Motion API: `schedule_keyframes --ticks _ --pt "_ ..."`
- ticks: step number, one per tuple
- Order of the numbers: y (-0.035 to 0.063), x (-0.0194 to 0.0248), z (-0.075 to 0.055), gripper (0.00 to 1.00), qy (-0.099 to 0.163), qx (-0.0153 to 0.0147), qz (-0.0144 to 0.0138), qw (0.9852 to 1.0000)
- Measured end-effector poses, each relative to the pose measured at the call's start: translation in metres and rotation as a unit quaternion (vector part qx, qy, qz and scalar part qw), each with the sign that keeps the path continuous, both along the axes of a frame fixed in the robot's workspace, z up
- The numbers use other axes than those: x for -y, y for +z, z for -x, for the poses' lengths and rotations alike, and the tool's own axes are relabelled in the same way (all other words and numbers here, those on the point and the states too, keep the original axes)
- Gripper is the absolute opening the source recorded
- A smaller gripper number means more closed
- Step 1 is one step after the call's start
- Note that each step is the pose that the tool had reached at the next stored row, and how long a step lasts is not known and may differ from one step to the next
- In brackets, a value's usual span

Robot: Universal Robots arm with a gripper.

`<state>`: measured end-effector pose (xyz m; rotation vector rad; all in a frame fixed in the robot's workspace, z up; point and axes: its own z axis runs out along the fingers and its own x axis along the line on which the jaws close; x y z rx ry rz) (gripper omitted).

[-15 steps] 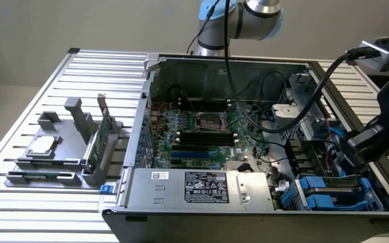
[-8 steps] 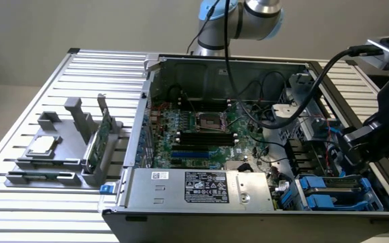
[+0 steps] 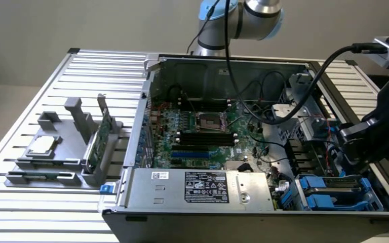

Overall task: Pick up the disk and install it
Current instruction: 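Insert the first disk wire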

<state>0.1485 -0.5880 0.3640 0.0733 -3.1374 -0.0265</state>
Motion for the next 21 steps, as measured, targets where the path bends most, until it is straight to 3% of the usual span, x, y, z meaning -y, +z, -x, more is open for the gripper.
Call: schedule_keyframes --ticks 6,11,16,21 --pt "0.0000 0.0000 0.0000 0.11 -0.051 0.0000 0.0000 0.9987" --pt "0.0000 0.0000 0.0000 0.11 -0.094 0.0000 0.0000 0.9956" --pt "0.0001 0.0000 0.0000 0.11 -0.136 0.0000 0.0001 0.9907" --pt "0.0000 0.0000 0.0000 0.11 -0.178 0.0000 0.0000 0.9840"
